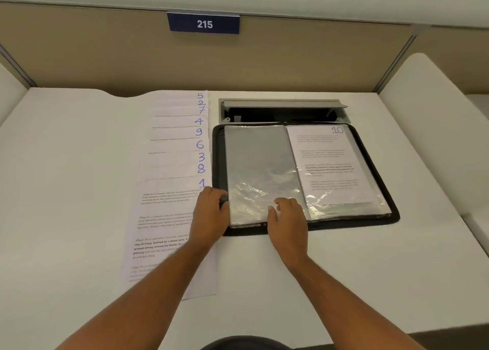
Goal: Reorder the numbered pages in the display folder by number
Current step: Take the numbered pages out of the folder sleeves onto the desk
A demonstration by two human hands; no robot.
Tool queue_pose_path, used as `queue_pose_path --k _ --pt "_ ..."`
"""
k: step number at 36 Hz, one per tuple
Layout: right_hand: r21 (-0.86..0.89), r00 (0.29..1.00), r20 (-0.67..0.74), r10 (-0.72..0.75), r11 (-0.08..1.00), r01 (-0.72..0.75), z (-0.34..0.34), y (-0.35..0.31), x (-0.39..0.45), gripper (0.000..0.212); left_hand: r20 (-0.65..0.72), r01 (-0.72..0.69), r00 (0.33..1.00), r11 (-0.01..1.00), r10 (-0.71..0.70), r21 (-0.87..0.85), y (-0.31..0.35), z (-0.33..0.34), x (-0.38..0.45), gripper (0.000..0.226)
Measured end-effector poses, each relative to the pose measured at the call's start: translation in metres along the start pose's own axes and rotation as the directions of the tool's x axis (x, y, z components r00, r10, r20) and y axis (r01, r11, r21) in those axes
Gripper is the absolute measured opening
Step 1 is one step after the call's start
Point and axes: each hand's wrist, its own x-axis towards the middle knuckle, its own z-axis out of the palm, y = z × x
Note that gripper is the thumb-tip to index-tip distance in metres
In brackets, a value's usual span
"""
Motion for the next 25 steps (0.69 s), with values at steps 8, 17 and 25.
queue_pose_path --k 8,17,25 --pt "-0.210 0.924 -0.149 0.351 0.902 -0.377 -0.053 0.097 0.034 0.072 0.114 -0.182 0.979 0.980 0.172 0.083 0.043 0.044 -0.003 0.029" --pt "-0.442 0.906 -0.046 0.420 0.805 -0.396 -0.077 0.153 0.048 0.080 -0.019 -0.100 0.993 0.937 0.113 0.334 0.063 0.054 0.004 0.028" --pt "-0.395 0.961 0.015 0.276 0.885 -0.247 -0.069 0.155 0.058 0.050 -0.016 0.015 1.000 0.871 -0.009 0.491 0.051 0.061 0.009 0.029"
